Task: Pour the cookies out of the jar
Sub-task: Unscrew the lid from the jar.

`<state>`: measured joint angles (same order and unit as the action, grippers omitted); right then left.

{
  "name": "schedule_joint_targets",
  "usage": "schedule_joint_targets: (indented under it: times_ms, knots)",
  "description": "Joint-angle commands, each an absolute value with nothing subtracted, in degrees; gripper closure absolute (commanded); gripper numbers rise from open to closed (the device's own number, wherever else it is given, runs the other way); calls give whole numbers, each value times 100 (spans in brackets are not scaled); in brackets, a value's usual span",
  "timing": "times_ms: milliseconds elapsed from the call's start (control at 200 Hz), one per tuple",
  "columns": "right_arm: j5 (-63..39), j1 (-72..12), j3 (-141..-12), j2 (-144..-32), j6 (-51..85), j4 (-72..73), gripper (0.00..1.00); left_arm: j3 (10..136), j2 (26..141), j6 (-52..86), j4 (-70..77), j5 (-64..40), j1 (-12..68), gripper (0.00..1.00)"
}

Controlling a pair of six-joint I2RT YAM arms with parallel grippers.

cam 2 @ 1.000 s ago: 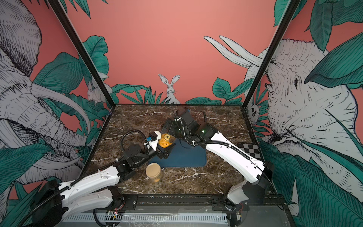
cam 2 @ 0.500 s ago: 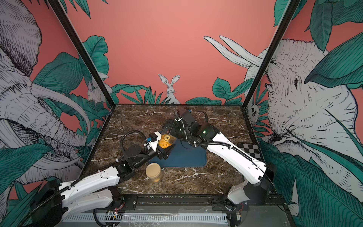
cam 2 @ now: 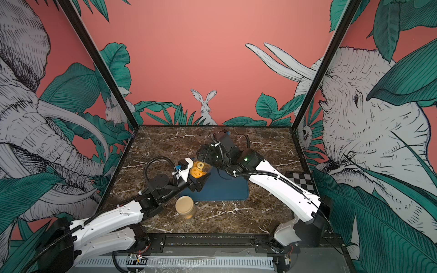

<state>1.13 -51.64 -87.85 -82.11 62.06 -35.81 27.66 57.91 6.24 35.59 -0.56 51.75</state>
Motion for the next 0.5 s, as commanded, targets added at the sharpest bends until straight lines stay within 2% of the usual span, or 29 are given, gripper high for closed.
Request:
schedule_joint_targets:
  times_ms: [0,115,225,360,415,495]
  knots:
    - [-508,-5134,-8252,-7955,5785,-2208,53,2755,5435,1112,4797,-470,5177,100]
    - [-1510,-4992,-7626,-7738,5334,-1150,57,2656,5414,1596,5284,-820,5120,100]
    - [-2338,-4793,-6703,-7422,5502,233,56,2597,5414,1937,5646,-1046,5049,100]
    - [-2479,-4720,-6801,-7405,5285,-200,53,2577,5374,1999,5739,-1108,4995,100]
    - [-2488,-4720,-6851,-7399,5191,-340,44,2547,5371,2058,5813,-1109,4943,100]
    - [-2273,-4720,-7013,-7335,4999,-751,13,2492,5384,2152,5926,-1052,4849,100]
